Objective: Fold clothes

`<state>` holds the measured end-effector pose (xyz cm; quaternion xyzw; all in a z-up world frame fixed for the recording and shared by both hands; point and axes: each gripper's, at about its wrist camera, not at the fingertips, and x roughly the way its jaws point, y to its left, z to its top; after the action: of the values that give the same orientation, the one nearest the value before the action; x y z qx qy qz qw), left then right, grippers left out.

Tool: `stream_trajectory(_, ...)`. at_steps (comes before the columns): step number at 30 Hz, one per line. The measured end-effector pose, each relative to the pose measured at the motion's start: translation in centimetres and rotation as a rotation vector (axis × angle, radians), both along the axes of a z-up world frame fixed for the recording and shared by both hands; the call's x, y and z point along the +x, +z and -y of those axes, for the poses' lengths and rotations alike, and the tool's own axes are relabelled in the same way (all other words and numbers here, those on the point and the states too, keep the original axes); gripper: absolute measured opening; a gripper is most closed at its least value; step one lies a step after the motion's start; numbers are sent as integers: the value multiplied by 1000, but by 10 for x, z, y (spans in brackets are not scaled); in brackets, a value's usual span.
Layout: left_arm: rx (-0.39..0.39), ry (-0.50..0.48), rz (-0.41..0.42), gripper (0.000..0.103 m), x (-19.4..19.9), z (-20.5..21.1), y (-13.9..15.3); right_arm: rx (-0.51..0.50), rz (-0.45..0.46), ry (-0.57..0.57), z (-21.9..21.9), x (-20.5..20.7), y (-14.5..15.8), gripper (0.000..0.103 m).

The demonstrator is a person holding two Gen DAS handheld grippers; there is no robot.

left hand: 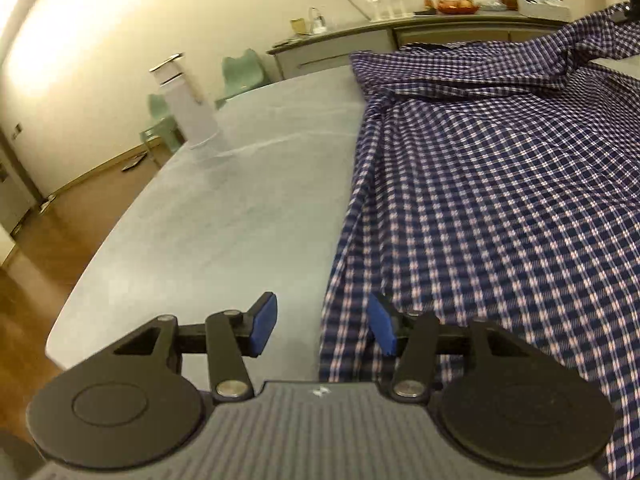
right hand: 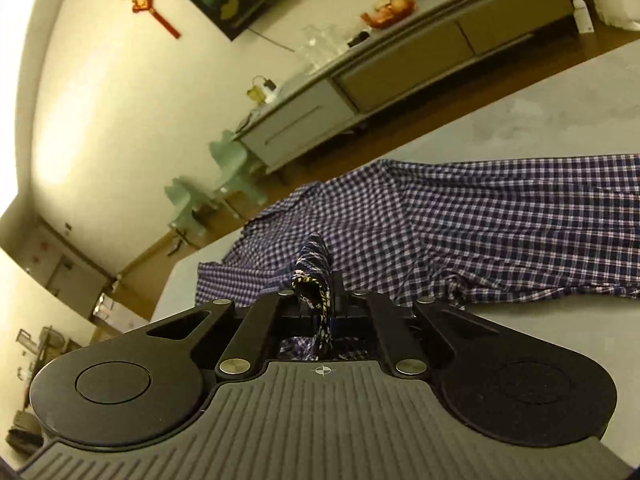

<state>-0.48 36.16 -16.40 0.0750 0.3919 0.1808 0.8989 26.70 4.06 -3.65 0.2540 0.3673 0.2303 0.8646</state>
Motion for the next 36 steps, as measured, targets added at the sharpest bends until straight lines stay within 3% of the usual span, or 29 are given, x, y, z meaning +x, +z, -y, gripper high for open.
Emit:
stream_trajectory(6, -157, 0, 27, 47, -18, -9, 1, 17, 9, 35, -1, -10, 3, 5)
stream_trajectory(8, -197, -27, 31, 22, -21, -10, -1, 29, 10, 39, -1, -12, 5, 5)
stream_trajectory(9, -198, -45, 26, 2, -20, -9, 0, 34, 10, 42, -2, -13, 5, 5)
stream_trajectory(13, -52, -44, 9, 1, -15, 8, 7, 46, 22, 70, -7, -15, 6, 5)
stream_trajectory(15, 69, -88, 29, 1, -19, 33, 19, 68, 33, 69, -3, -19, 11, 5)
stream_trajectory(18, 127, -184, 57, 4, -27, 71, 29, 90, 45, 42, 10, -22, 16, 5)
stream_trajectory(19, 132, -195, 54, 9, -30, 80, 27, 85, 42, 19, 15, -23, 16, 5)
stream_trajectory(23, 126, -191, 88, 22, -44, 85, 12, -8, 15, -76, 33, -19, 4, 5)
stream_trajectory(26, 117, -113, 130, 25, -51, 67, 11, -45, -12, -110, 39, -17, -6, 5)
stream_trajectory(28, 81, -60, 129, 41, -51, 50, 10, -40, -27, -118, 42, -16, -11, 5)
stream_trajectory(34, -64, 45, 71, 40, -51, 21, 4, -45, -52, -128, 42, -9, -19, 7)
stream_trajectory(36, -126, 75, 84, 40, -62, 12, 6, -89, -63, -152, 39, -8, -23, 20)
